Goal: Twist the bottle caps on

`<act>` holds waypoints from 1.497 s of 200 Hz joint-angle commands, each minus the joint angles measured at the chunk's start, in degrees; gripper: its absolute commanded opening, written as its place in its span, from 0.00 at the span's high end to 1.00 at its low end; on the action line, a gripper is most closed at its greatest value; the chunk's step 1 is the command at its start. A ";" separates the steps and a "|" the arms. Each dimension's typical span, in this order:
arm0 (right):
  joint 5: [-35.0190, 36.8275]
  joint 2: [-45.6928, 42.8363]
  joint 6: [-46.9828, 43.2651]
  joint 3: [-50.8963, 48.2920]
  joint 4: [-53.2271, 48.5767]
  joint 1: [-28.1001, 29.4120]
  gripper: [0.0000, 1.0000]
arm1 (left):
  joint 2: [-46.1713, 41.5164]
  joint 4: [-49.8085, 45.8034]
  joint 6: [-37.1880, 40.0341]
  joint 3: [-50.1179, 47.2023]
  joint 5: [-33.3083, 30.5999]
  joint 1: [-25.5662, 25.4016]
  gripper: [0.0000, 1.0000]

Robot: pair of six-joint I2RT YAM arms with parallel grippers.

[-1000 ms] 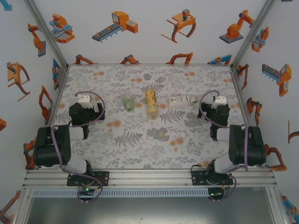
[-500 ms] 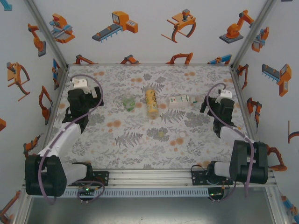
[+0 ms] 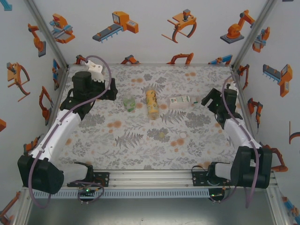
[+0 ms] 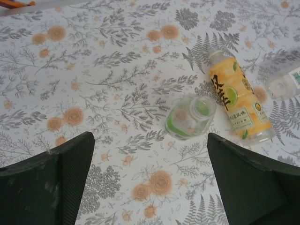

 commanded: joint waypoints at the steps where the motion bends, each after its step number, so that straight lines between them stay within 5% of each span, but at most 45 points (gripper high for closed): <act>1: 2.87 0.05 15.89 3.45 -8.69 3.92 0.25 | -2.11 -6.09 1.01 1.85 2.70 -0.10 0.02; 50: 15.46 9.41 39.94 20.71 -33.90 12.94 0.14 | -6.28 -13.04 6.03 2.76 3.44 -0.10 0.03; 104: 13.87 22.57 54.95 33.27 -45.26 16.14 0.06 | -10.88 -7.83 5.86 -5.33 2.81 -0.23 0.03; 207: 12.29 38.96 61.56 47.60 -47.56 16.11 0.01 | -10.60 -7.20 4.63 -5.98 5.51 -0.23 0.03; 299: 11.89 46.07 62.33 49.20 -48.28 14.66 0.06 | -8.53 -7.71 2.92 -5.18 6.15 -0.23 0.03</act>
